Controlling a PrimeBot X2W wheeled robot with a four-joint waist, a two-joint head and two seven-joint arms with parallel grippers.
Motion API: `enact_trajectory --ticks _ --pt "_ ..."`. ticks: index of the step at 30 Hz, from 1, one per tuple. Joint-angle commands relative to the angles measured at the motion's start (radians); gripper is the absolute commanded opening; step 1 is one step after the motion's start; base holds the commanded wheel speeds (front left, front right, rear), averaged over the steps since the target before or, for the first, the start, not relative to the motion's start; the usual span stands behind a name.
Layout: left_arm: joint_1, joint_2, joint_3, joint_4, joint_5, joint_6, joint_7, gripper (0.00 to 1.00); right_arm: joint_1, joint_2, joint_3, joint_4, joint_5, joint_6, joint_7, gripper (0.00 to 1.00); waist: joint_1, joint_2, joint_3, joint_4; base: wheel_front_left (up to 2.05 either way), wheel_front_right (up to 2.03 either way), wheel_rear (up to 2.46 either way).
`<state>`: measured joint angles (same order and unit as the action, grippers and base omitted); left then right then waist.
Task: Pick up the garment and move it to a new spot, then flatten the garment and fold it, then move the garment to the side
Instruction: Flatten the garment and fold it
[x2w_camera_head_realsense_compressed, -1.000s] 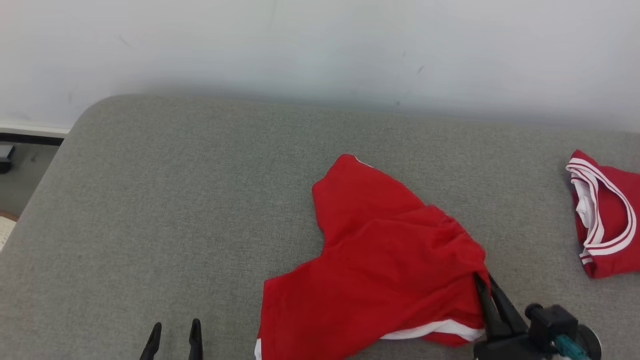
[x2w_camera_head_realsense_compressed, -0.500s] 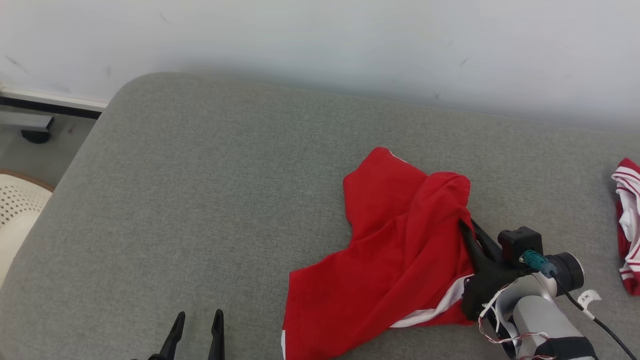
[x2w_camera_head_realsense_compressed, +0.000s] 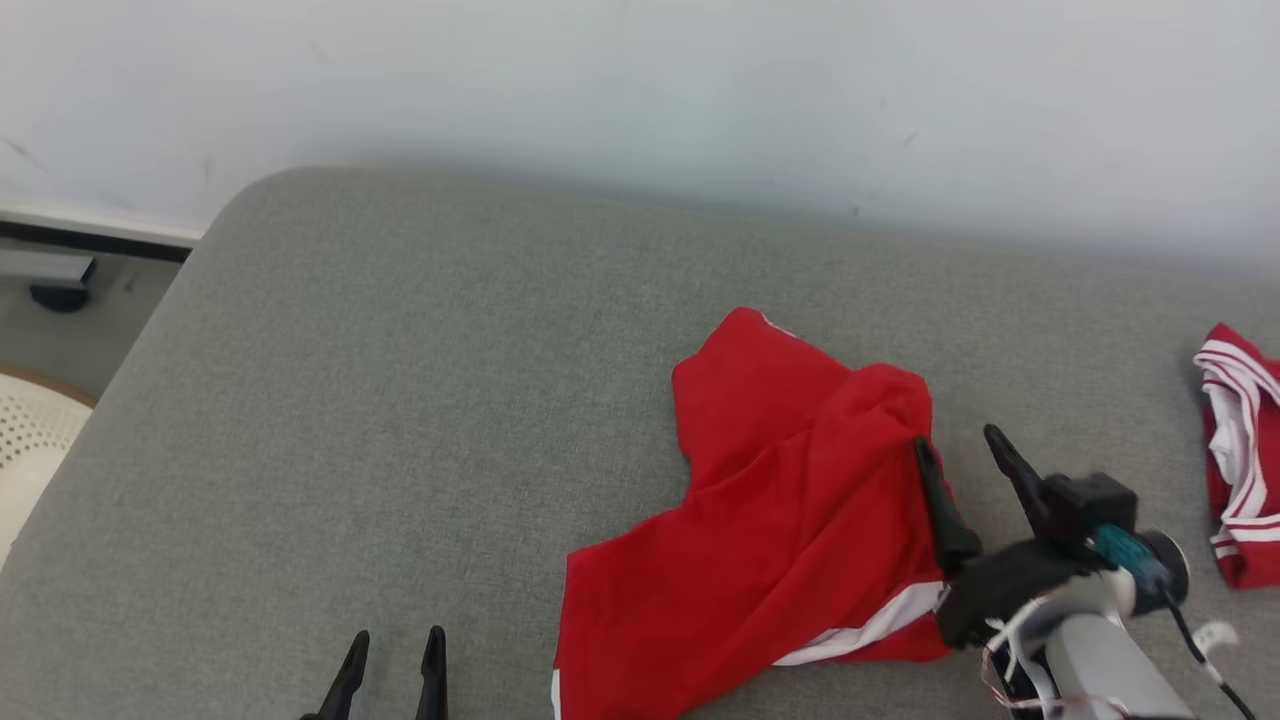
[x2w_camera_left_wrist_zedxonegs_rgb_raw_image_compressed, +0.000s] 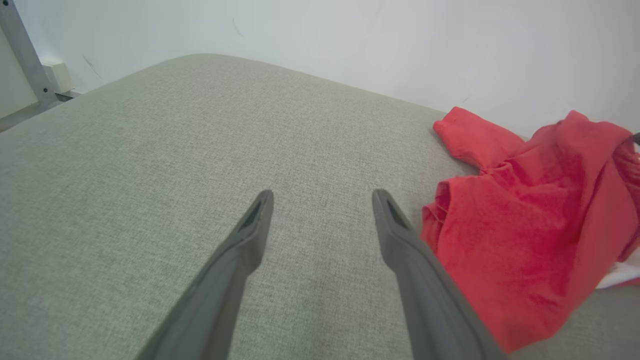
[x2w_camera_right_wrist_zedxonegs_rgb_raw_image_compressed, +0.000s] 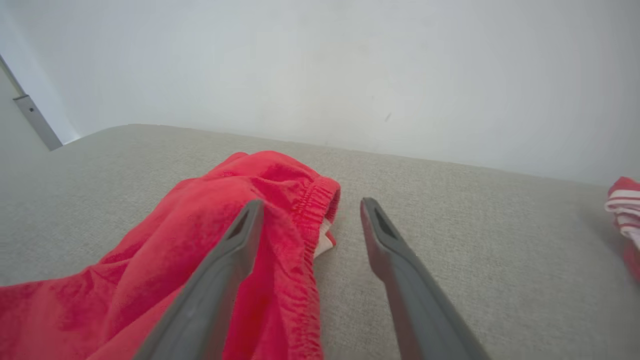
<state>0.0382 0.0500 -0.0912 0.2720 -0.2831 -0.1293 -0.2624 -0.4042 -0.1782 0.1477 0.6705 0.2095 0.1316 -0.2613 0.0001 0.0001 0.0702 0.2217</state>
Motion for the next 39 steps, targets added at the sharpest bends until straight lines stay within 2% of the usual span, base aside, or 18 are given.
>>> enact_trajectory --ticks 1,8,13,19,28,33,39 --pt "0.013 0.001 0.005 0.001 0.002 -0.002 -0.004 1.00 0.046 -0.004 -0.014 -0.054 0.014 -0.002 -0.004 1.00 -0.0001 -0.0001 -0.021 -0.018 0.00 0.00 0.00" --pt "0.030 0.001 0.000 -0.003 0.002 -0.002 -0.004 1.00 0.268 0.006 -0.093 -0.305 0.025 -0.002 -0.004 1.00 -0.0001 -0.0001 -0.052 -0.037 0.00 0.00 0.00" --pt "0.051 0.000 -0.023 -0.007 0.011 -0.002 -0.004 1.00 0.393 0.032 -0.126 -0.387 0.020 -0.002 -0.004 1.00 -0.0001 -0.0001 -0.062 -0.040 0.00 0.00 0.00" --pt "0.068 0.001 -0.077 -0.005 0.015 -0.002 -0.004 1.00 0.470 0.070 -0.143 -0.426 0.012 -0.002 -0.004 1.00 -0.0001 -0.0001 -0.060 -0.045 0.00 0.00 0.00" --pt "0.071 0.009 -0.161 0.011 0.021 -0.002 -0.004 1.00 0.495 0.108 -0.151 -0.445 0.010 -0.002 -0.004 1.00 -0.0001 -0.0001 -0.052 -0.057 0.00 0.00 0.00" --pt "0.050 0.025 -0.233 0.058 0.006 -0.002 -0.004 1.00 0.472 0.115 -0.146 -0.441 0.008 -0.002 -0.004 1.00 -0.0001 -0.0001 -0.038 -0.072 0.00 0.00 0.00" --pt "0.010 0.029 -0.263 0.136 -0.015 -0.002 -0.004 1.00 0.459 0.116 -0.148 -0.441 0.005 -0.002 -0.004 1.00 -0.0001 -0.0001 -0.021 -0.094 0.00 0.00 0.00"
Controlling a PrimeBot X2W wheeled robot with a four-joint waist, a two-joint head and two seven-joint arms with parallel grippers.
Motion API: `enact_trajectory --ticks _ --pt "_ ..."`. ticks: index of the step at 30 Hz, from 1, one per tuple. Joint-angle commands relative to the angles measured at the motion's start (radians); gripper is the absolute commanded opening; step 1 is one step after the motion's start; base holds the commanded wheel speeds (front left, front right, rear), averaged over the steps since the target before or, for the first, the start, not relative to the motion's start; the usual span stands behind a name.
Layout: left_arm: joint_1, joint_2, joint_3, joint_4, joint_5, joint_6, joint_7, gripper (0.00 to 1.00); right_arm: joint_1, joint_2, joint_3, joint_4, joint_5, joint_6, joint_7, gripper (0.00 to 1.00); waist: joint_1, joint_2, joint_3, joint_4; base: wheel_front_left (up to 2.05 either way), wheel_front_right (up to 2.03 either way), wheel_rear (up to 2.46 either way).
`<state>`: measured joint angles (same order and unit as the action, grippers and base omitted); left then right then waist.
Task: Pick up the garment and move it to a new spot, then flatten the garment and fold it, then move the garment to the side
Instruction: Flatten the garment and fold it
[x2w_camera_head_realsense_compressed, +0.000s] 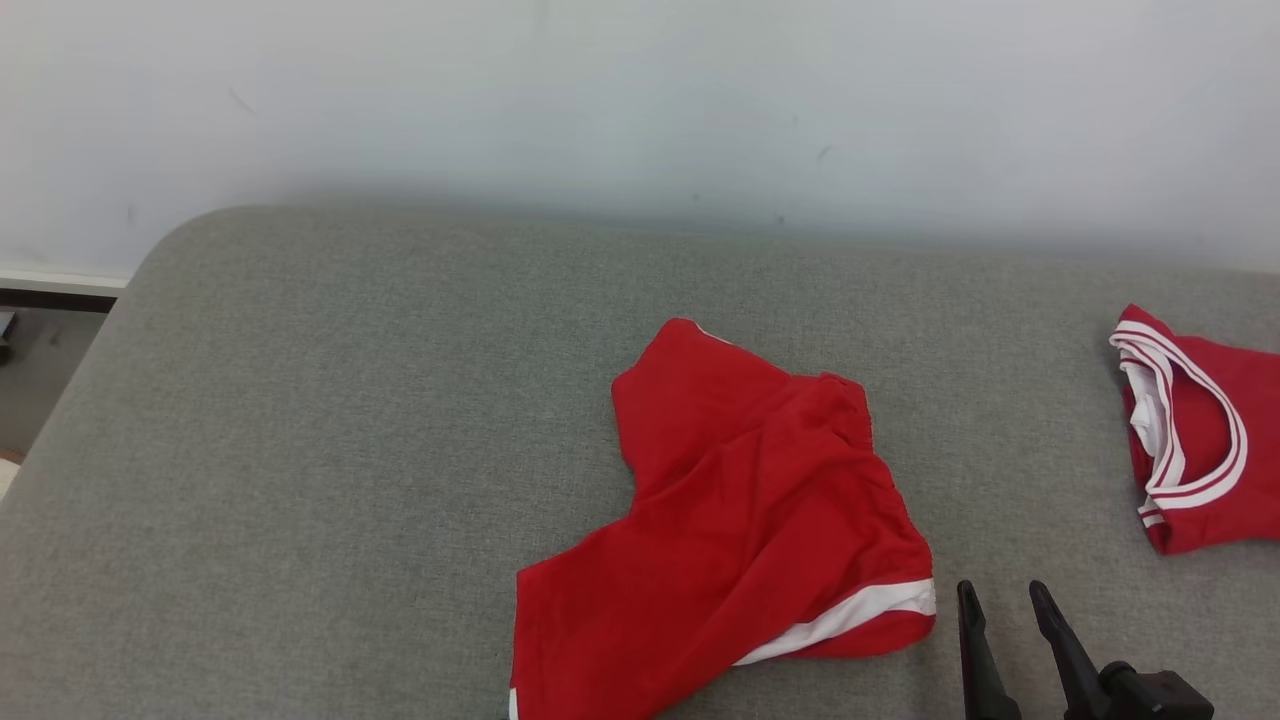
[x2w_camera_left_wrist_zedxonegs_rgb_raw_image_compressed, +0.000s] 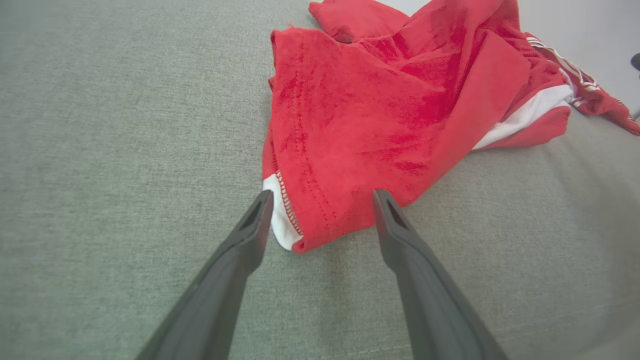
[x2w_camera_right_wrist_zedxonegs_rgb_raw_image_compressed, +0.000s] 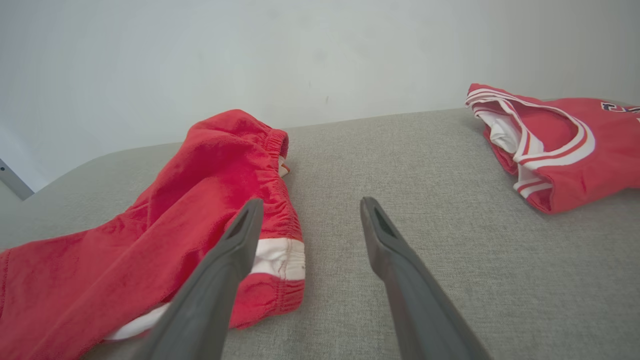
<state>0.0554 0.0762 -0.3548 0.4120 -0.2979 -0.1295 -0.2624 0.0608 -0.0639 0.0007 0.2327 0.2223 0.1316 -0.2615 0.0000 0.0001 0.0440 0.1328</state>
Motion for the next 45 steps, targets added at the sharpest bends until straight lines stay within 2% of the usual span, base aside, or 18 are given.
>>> enact_trajectory --ticks 1,8,9,10,11,26,31,36,37,38,39,40,45 --pt "-0.014 0.003 -0.004 0.011 -0.003 -0.001 -0.004 1.00 -0.009 0.002 -0.003 -0.005 -0.007 -0.002 -0.004 1.00 0.0000 -0.0001 0.008 -0.007 0.00 0.00 0.00" --pt "-0.071 0.001 -0.031 0.115 -0.039 0.000 -0.004 1.00 -0.019 0.003 -0.005 -0.005 -0.011 -0.002 -0.004 1.00 0.0000 -0.0001 0.022 -0.024 0.00 0.00 0.00" --pt "-0.080 0.002 -0.039 0.116 -0.038 0.000 -0.004 0.50 -0.018 0.003 -0.005 -0.006 -0.011 -0.002 -0.004 1.00 0.0000 -0.0001 0.024 -0.025 0.00 0.00 0.00" --pt "-0.091 0.004 -0.043 0.116 -0.038 0.000 -0.004 0.36 -0.018 0.004 -0.005 -0.007 -0.012 -0.002 -0.004 1.00 0.0000 -0.0001 0.026 -0.026 0.00 0.00 0.00" --pt "-0.100 0.006 -0.046 0.117 -0.041 0.000 -0.004 0.00 -0.020 0.004 -0.006 -0.008 -0.012 -0.002 -0.004 1.00 0.0000 -0.0001 0.027 -0.027 0.00 0.00 0.00" --pt "-0.236 0.057 -0.059 0.012 -0.053 0.000 -0.004 0.00 -0.053 0.006 0.002 -0.010 -0.016 -0.002 -0.004 1.00 0.0000 -0.0001 0.058 -0.048 0.00 0.00 0.00" --pt "-0.290 0.093 -0.052 0.072 -0.078 0.000 -0.004 0.00 -0.076 0.006 0.023 0.004 -0.013 -0.002 -0.004 1.00 0.0000 -0.0001 0.062 -0.079 0.00 0.00 0.00" --pt "-0.325 0.105 -0.041 0.144 -0.116 0.000 -0.004 0.00 -0.092 0.007 0.030 0.023 -0.008 -0.002 -0.004 1.00 0.0000 -0.0001 0.061 -0.101 0.00 0.00 0.00" --pt "-0.324 0.105 -0.040 0.145 -0.117 0.000 -0.004 0.04 -0.091 0.007 0.029 0.025 -0.007 -0.002 -0.004 1.00 0.0000 -0.0001 0.059 -0.100 0.00 0.00 0.00" --pt "-0.319 0.105 -0.038 0.144 -0.118 0.000 -0.004 0.27 -0.087 0.007 0.027 0.026 -0.005 -0.002 -0.004 1.00 0.0000 -0.0001 0.057 -0.098 0.00 0.00 0.00" --pt "-0.311 0.101 -0.034 0.141 -0.118 0.000 -0.004 0.96 -0.080 0.007 0.028 0.029 -0.003 -0.002 -0.004 1.00 0.0000 -0.0001 0.053 -0.095 0.00 0.00 0.00" --pt "-0.301 0.096 -0.032 0.138 -0.119 0.000 -0.004 1.00 -0.073 0.007 0.028 0.031 -0.001 -0.002 -0.004 1.00 0.0000 -0.0001 0.049 -0.090 0.00 0.00 0.00" --pt "-0.252 0.078 -0.022 0.115 -0.123 0.000 -0.004 1.00 -0.055 0.004 0.037 0.049 0.001 -0.002 -0.004 1.00 0.0000 -0.0001 0.032 -0.060 0.00 0.00 0.00"
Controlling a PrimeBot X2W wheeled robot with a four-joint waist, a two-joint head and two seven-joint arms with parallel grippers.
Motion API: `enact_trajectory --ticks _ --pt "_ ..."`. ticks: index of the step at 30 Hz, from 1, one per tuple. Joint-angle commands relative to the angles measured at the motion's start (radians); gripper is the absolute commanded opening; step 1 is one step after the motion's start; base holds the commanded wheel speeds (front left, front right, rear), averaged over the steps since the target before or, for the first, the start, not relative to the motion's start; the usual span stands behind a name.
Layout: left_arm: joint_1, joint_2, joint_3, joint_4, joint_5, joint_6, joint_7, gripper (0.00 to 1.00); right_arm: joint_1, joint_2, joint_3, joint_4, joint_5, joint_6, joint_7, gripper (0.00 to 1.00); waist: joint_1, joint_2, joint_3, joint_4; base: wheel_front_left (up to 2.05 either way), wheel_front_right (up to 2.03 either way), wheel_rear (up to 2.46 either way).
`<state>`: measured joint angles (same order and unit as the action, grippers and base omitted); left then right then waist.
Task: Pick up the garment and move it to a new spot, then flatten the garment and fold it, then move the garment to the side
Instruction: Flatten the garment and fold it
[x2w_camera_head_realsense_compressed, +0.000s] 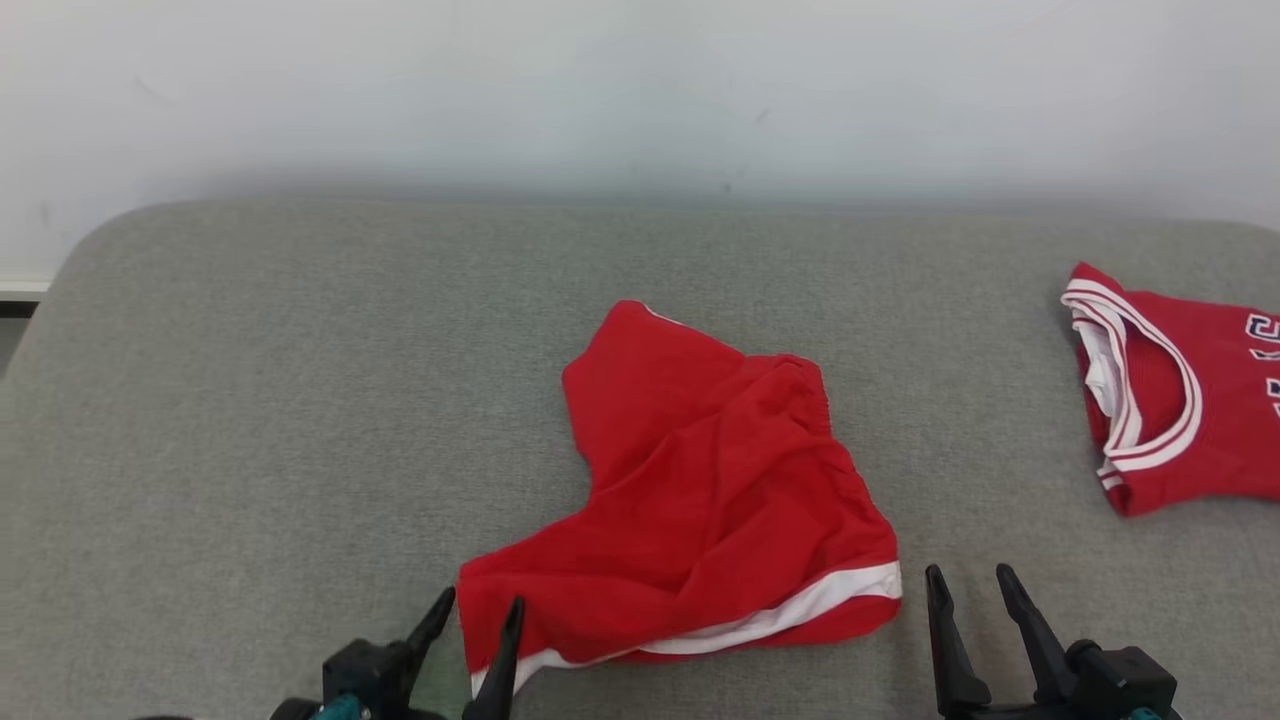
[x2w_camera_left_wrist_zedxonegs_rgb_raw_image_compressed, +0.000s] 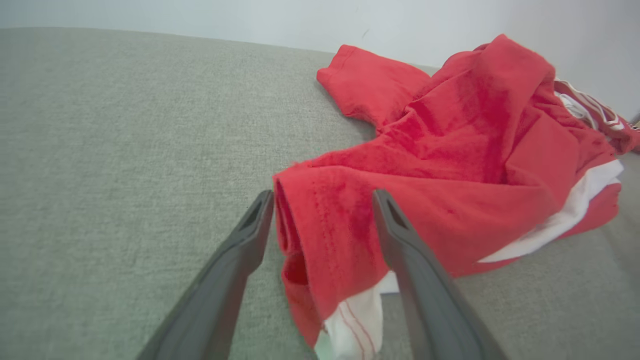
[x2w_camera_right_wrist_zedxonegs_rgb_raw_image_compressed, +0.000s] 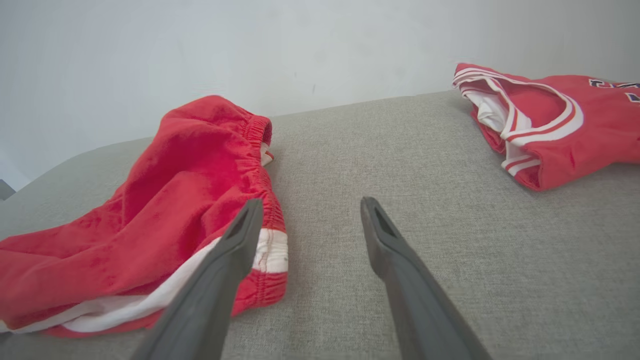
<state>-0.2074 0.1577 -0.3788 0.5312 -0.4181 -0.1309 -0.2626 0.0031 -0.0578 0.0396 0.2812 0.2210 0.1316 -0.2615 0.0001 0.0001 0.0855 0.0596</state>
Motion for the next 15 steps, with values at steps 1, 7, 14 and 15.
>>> enact_trajectory --ticks 1,7,14,15 --pt "0.023 -0.008 0.005 -0.013 -0.004 0.001 -0.004 1.00 0.004 -0.004 -0.001 0.004 0.005 -0.002 -0.004 1.00 -0.0001 -0.0001 -0.011 0.019 0.00 0.00 0.00" --pt "0.101 -0.026 -0.003 -0.049 0.000 0.001 -0.004 1.00 0.020 -0.009 0.003 0.014 0.005 -0.002 -0.004 1.00 -0.0001 -0.0001 -0.023 0.047 0.00 0.00 0.00" --pt "0.192 -0.025 0.008 -0.109 0.036 0.001 -0.004 1.00 0.025 -0.019 0.004 0.020 0.011 -0.002 -0.004 1.00 -0.0001 -0.0001 -0.032 0.054 0.00 0.00 0.00" --pt "0.208 -0.024 0.016 -0.120 0.041 0.001 -0.004 1.00 0.028 -0.020 0.003 0.020 0.012 -0.002 -0.004 1.00 -0.0001 -0.0001 -0.032 0.054 0.00 0.00 0.00"
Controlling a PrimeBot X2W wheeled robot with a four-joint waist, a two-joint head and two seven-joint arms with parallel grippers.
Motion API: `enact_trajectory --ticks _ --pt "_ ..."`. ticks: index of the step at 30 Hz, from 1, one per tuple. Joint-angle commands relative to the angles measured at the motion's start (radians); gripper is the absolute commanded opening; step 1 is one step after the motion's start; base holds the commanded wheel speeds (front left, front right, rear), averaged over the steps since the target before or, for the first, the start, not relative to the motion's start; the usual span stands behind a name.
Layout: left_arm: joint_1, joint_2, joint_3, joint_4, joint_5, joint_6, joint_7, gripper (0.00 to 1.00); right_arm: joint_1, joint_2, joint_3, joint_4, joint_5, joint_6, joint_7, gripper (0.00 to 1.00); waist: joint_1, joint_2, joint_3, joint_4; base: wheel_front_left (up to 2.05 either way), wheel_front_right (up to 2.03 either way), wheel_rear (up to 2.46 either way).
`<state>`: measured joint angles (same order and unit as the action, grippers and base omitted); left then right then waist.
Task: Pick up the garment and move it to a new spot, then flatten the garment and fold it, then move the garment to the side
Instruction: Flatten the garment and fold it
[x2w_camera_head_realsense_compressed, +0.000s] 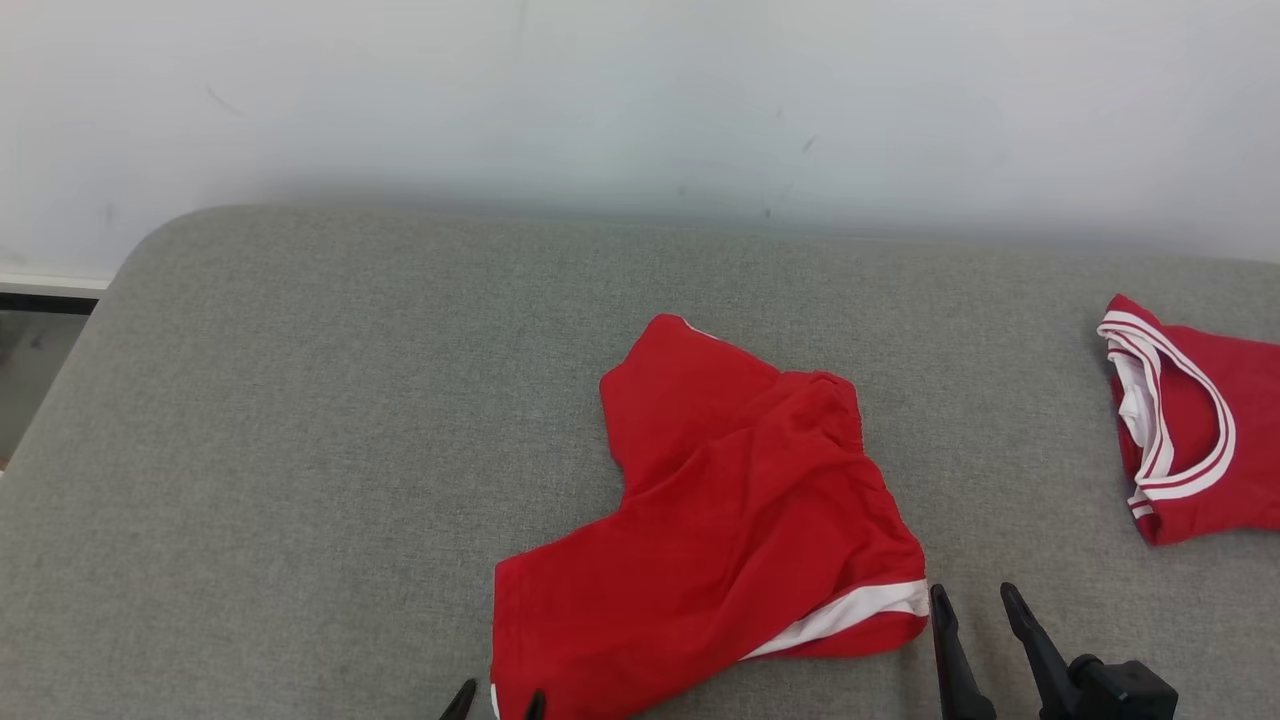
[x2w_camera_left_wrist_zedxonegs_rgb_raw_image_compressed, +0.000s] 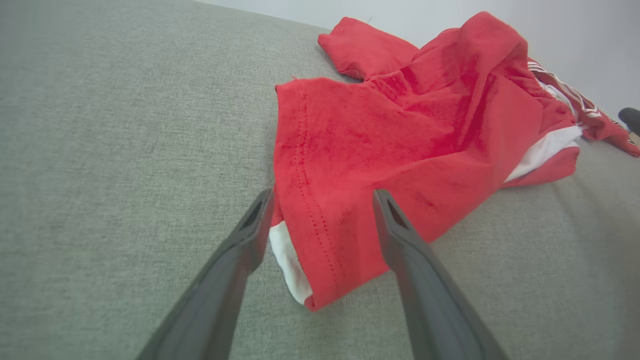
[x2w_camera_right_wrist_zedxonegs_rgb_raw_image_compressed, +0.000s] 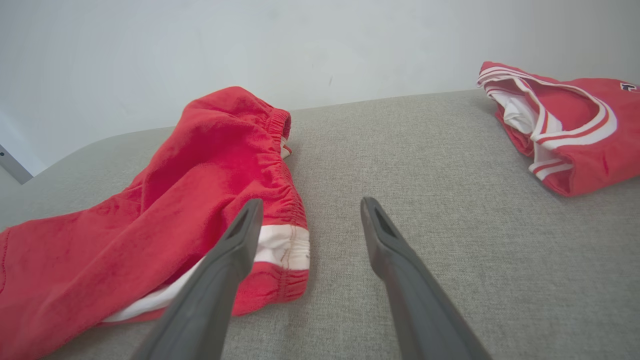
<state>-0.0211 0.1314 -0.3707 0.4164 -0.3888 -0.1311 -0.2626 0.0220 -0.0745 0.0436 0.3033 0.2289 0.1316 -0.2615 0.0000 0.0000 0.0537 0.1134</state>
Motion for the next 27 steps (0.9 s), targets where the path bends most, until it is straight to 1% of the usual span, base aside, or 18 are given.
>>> enact_trajectory --ticks 1,4,7,11,16,20,23,27 --pt "0.035 0.000 0.016 -0.020 0.013 0.001 -0.004 1.00 0.011 -0.005 -0.002 -0.002 0.004 -0.002 -0.004 1.00 0.0000 0.0000 0.000 0.001 0.00 0.00 0.00" --pt "0.075 0.005 -0.003 -0.038 0.033 0.001 -0.004 1.00 0.019 -0.008 -0.009 -0.004 0.004 -0.002 -0.004 1.00 0.0000 0.0000 0.002 0.007 0.00 0.00 0.00" --pt "0.085 0.017 -0.032 -0.015 0.052 0.001 -0.004 1.00 0.018 -0.006 -0.009 -0.002 0.002 -0.002 -0.004 1.00 0.0000 0.0000 0.006 0.009 0.00 0.00 0.00" --pt "0.071 0.013 -0.039 0.017 0.058 0.001 -0.004 1.00 0.010 -0.006 -0.005 -0.001 -0.001 -0.002 -0.004 1.00 0.0000 0.0000 0.009 0.008 0.00 0.00 0.00" --pt "0.036 0.001 -0.024 0.061 0.065 0.001 -0.004 1.00 -0.002 -0.008 0.003 0.000 -0.003 -0.002 -0.004 1.00 0.0000 0.0000 0.013 -0.002 0.00 0.00 0.00" --pt "0.004 0.003 -0.025 0.107 0.072 0.001 -0.004 1.00 -0.010 -0.015 0.006 0.009 -0.007 -0.002 -0.004 1.00 0.0000 0.0000 0.020 -0.015 0.00 0.00 0.00" --pt "-0.016 0.008 -0.029 0.137 0.083 0.001 -0.004 1.00 -0.032 -0.023 0.022 0.040 -0.019 -0.002 -0.004 1.00 0.0000 0.0000 0.026 -0.025 0.00 0.00 0.00" --pt "-0.039 0.015 -0.051 0.163 0.105 0.001 -0.004 1.00 -0.091 -0.042 0.049 0.128 -0.030 -0.002 -0.004 1.00 0.0000 0.0000 0.038 -0.030 0.00 0.00 0.00"
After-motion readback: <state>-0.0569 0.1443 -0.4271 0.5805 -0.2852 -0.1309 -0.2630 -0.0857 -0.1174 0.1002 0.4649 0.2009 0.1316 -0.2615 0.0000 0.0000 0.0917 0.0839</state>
